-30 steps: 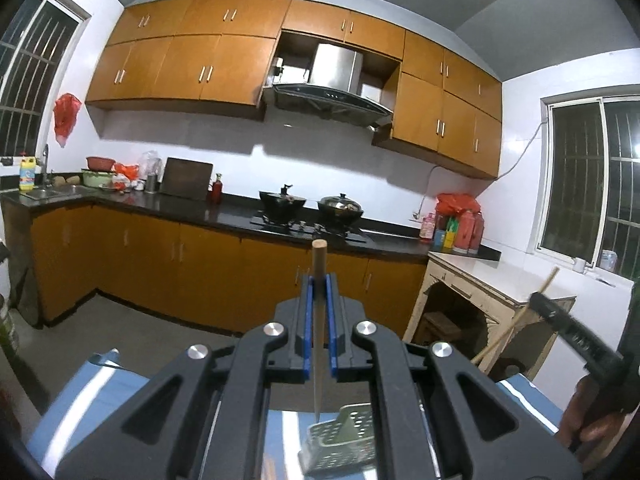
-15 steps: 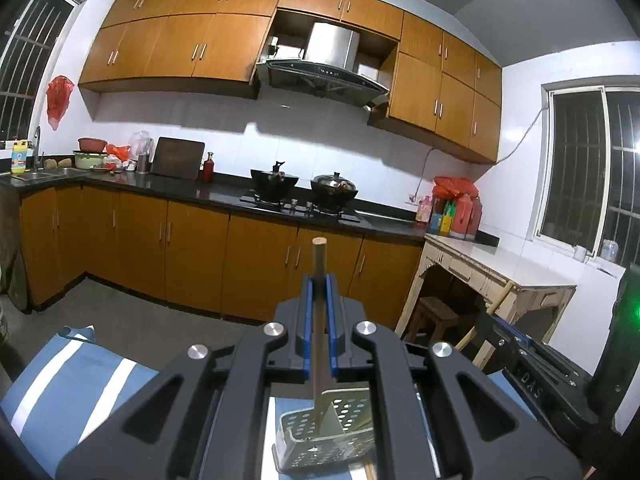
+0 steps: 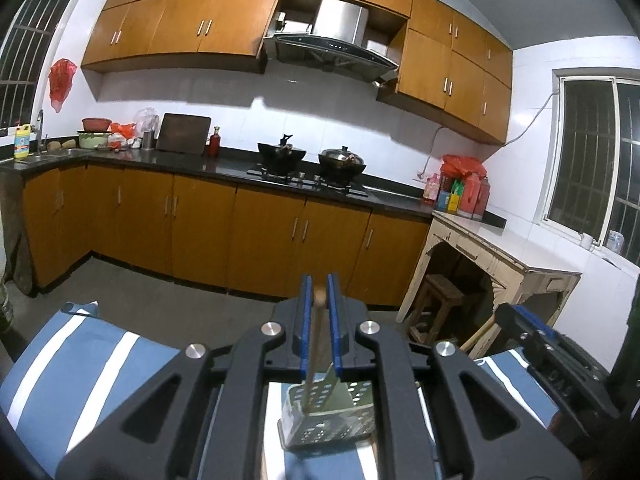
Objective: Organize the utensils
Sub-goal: 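Lift the chopstick upright and drop it into the green holder, then open the left tool and withdraw from the holder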
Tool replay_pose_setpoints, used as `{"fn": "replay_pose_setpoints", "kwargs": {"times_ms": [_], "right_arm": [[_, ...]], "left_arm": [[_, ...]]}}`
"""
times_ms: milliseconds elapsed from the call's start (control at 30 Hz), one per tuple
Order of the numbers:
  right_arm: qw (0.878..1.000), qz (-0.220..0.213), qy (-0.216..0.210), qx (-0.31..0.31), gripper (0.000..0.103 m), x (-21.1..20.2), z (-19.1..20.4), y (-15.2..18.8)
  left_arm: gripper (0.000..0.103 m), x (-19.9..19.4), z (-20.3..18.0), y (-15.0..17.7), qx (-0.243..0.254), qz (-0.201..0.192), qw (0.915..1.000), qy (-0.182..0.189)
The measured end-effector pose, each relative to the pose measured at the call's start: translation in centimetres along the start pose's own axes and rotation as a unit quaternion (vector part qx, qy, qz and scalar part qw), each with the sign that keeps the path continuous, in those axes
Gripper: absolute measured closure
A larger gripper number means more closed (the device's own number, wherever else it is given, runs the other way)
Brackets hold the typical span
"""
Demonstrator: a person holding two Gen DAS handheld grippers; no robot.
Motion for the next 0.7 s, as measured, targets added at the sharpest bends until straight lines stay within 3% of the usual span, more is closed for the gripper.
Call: {"fn": "replay_pose_setpoints", "kwargs": {"times_ms": [200,400,567,700], "right_arm": [[1.0,-0.006,0.001,0.005,0.068,-2.5,-0.8,0.1],[0.999,0.023,0.022,0.009,0.068,-4.5,-2.8,3.3],[0.994,0.094,0.045,0.024,0.068,-3.9,-5.0,8.7],[0.981,0.178,0.06,0.04,0.068,-2.1,-6.9,14.3]], "left_arm": [[0.079,-2.5,1.0,0.1,-0.007,-0.003,0.9999,-0.015],[0.075,-5.6,2.5,1.3,-0.011,0.0,0.9995,-0.029],[0.074,-7.5,4.4,3.9,-0.028,0.012,0.9989,-0.036],[0.071,-7.7,5.8,7.2,-0.02,0.042,0.9974,-0.054]]}}
Point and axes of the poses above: each gripper's, at about its wrist camera, not at the fingertips, and x roughly the way its jaws point, z to its left, y to its underside, the point moved 3 cm from there along x, roughly the way its jaws point, and after that the axes turned 1 degree about y, right-handed, at the moved point
